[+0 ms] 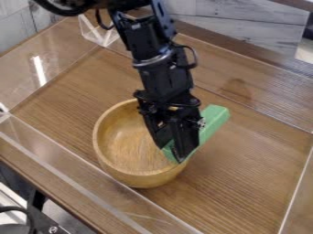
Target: Put the green block in the brown bowl
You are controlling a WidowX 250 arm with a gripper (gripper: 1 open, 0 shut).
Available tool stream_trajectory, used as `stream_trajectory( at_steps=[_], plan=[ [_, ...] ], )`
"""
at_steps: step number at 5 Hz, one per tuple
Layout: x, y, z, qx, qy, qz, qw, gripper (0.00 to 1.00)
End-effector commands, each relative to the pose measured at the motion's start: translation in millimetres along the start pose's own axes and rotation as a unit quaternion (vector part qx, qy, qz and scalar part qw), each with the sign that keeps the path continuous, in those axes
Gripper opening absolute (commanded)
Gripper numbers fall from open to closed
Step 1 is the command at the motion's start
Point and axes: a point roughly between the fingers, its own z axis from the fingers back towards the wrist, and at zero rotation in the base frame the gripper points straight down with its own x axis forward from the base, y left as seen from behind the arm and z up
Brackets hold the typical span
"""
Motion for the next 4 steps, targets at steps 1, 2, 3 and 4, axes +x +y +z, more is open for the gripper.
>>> stream_trajectory(
  at_steps=[1, 2, 3, 4],
  plan=[
    [10.6, 2.3, 12.1, 0.005, -0.025, -0.004, 0.9997, 0.00],
    [11.0, 3.0, 12.1, 0.003, -0.026, -0.003, 0.9997, 0.00],
    [11.3, 3.7, 12.2, 0.000, -0.026, -0.002, 0.9997, 0.00],
    [11.7, 4.1, 12.3, -0.002, -0.027, -0.002, 0.9996, 0.00]
  ],
)
